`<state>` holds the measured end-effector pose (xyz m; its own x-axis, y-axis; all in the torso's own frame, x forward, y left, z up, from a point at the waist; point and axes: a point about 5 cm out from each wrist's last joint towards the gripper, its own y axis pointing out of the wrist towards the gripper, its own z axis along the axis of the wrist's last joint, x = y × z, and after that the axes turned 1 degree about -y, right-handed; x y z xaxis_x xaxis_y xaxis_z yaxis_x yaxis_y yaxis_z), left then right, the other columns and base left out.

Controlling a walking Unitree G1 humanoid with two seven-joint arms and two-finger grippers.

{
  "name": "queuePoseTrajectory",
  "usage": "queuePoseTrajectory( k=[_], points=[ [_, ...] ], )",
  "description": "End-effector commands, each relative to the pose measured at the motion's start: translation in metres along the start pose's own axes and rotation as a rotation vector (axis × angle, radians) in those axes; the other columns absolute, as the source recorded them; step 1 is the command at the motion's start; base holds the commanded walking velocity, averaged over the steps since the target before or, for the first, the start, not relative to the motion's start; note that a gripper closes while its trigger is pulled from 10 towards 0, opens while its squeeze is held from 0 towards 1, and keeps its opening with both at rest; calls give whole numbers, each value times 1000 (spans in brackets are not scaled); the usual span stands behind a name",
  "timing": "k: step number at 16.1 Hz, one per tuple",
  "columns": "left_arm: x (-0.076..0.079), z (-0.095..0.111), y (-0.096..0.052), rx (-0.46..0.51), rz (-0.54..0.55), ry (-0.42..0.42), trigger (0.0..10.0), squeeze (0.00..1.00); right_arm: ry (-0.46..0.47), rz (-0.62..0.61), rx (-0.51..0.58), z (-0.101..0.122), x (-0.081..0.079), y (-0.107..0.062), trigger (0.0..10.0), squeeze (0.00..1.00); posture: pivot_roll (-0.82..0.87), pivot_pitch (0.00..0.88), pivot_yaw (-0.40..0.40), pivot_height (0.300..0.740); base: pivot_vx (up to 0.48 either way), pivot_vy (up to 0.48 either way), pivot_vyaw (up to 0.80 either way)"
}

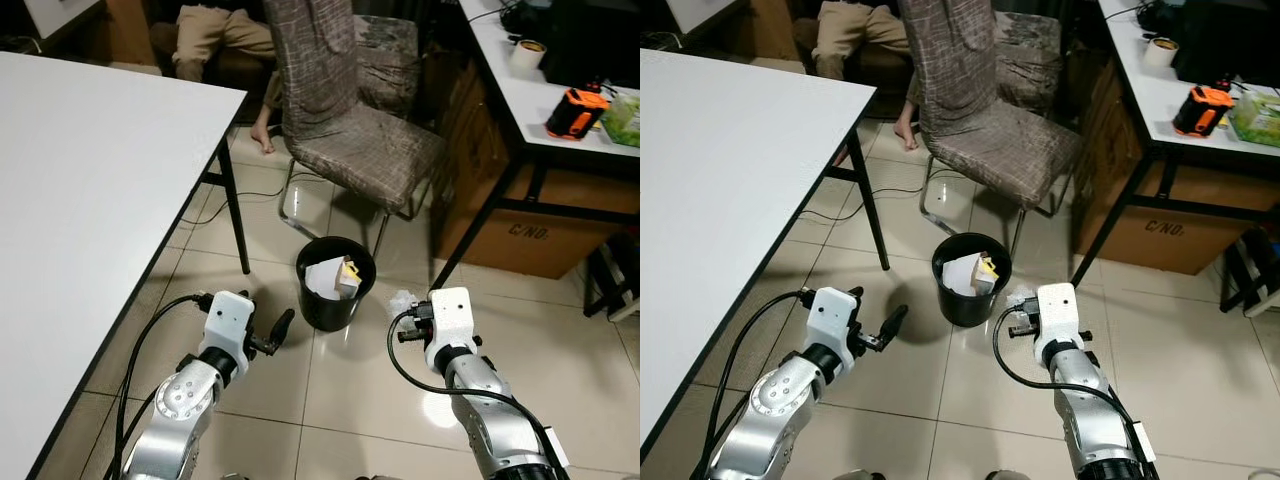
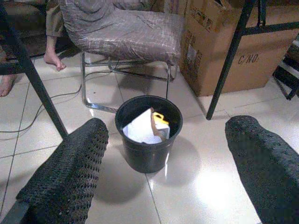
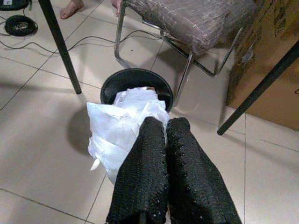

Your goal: Picking trash to rubbish bin

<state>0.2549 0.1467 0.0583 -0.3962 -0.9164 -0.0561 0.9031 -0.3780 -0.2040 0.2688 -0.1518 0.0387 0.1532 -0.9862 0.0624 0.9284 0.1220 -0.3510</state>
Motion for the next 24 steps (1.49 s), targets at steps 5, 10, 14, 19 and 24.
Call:
queuePoseTrajectory(
  k=[5,10,14,19,24],
  points=[
    [3,-2,2,-3,-31,19,10000,0,6,-17,12,-2,4,1,10000,0,-65,120,-45,740,381,0,0],
    [3,-2,4,0,-40,25,10000,0,24,-10,5,-5,2,2,10000,0,-63,111,-47,740,390,0,0],
    [4,-2,4,1,-43,27,10000,0,25,-2,-1,-7,1,2,10000,0,-62,103,-48,740,390,0,0],
    [3,-2,5,3,-42,29,10000,0,12,2,5,-6,2,3,10000,0,-63,96,-50,740,393,0,0],
    [2,-3,3,5,-36,29,10000,0,8,8,8,-5,1,4,10000,0,-59,96,-56,740,390,0,0]
  ],
)
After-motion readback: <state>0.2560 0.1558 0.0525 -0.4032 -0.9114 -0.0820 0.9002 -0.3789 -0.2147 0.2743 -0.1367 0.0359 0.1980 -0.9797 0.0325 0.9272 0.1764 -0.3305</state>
